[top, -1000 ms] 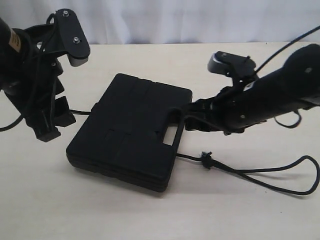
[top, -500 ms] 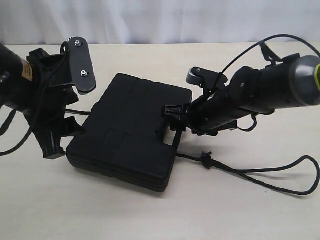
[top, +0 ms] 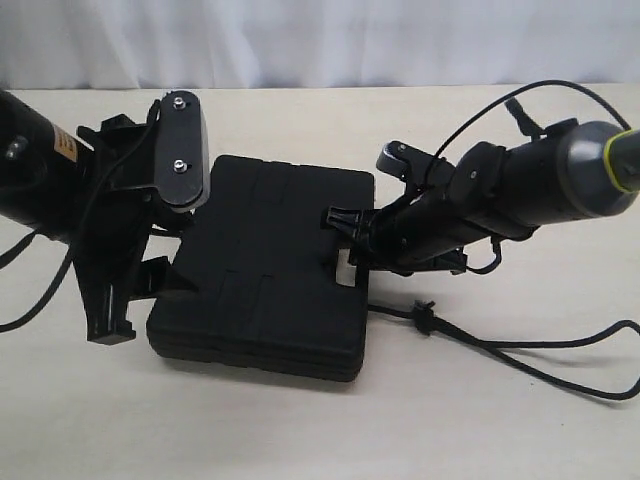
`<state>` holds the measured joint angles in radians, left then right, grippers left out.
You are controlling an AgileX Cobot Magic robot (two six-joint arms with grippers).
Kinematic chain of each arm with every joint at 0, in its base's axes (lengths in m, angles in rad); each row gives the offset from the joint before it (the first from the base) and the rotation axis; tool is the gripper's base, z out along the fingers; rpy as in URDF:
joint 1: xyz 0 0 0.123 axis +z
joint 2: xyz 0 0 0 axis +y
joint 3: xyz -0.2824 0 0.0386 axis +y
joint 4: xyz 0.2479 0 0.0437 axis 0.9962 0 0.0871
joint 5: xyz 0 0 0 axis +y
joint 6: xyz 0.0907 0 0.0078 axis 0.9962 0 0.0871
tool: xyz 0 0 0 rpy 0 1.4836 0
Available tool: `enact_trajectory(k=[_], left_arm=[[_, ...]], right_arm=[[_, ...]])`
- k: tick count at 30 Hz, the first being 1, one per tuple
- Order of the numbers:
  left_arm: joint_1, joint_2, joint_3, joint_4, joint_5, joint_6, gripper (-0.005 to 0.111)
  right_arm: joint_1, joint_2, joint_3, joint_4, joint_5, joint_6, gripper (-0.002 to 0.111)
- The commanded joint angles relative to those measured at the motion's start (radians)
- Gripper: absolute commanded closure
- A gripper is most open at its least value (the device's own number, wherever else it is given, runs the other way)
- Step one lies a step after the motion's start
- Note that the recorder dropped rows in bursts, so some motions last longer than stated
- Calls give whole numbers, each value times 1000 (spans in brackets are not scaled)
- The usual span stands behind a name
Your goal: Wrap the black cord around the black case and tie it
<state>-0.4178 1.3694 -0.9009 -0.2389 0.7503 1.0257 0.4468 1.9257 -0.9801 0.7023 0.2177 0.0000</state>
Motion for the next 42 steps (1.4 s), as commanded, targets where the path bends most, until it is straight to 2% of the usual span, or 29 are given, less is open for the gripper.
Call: enact_trajectory(k=[1, 9, 18, 21, 28, 33, 37, 39, 42], left_arm=[[-2, 0, 3, -9, 2, 25, 46], [-2, 0, 3, 28, 4, 29, 46], [-7, -13, 3, 80, 23, 29, 46], [-47, -44, 3, 103, 23, 29, 47], [-206, -176, 3, 158, 59, -23, 56], [-241, -218, 98, 160, 60, -60, 56], [-262, -220, 244, 200, -99, -62, 56], [-298, -220, 285, 229, -180, -89, 56], [-356, -220, 291, 281, -249, -253, 56]], right_arm=[[-3, -63, 3, -1, 33, -15, 104], [-3, -227, 3, 121, 48, -13, 104], [-3, -298, -2, 231, 23, -13, 104], [-3, -298, -21, 231, 26, -13, 104], [-3, -298, -68, 231, 34, -13, 104], [-3, -298, -95, 231, 50, -13, 104], [-3, -298, -109, 231, 72, -25, 104], [-3, -298, -111, 231, 75, -41, 104], [-3, -298, -111, 231, 79, -57, 104]])
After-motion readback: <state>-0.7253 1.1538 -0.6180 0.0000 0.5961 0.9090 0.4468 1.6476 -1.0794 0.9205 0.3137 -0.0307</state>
